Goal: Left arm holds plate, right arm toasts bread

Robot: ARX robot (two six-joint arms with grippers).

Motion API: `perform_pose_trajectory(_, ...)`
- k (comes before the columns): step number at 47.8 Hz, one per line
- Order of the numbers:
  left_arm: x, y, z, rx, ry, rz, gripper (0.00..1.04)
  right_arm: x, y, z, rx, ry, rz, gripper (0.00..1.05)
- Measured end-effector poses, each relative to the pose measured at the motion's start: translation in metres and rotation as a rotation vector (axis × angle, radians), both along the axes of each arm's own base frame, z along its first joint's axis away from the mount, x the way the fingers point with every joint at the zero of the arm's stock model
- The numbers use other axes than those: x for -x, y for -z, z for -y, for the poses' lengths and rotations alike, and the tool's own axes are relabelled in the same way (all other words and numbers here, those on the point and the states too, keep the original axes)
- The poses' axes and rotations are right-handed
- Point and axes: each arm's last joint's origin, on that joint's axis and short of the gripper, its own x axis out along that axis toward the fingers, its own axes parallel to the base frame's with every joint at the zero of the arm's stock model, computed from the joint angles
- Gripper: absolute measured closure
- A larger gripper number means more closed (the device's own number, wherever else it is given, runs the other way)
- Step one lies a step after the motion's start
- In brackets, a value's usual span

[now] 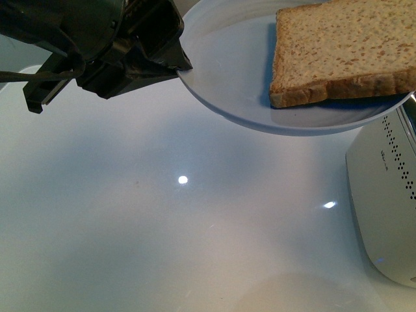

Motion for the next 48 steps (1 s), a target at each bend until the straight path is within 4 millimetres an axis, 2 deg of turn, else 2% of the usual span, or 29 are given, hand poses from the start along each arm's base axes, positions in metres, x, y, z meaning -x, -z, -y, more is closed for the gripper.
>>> perform_pose_trajectory(48,0.0001,0.0000,0.0001,0.001,-0.001,-0.001,1.02,-0.0003,0.0004,0.0001,-0.005,0.011,-0.011,0.09)
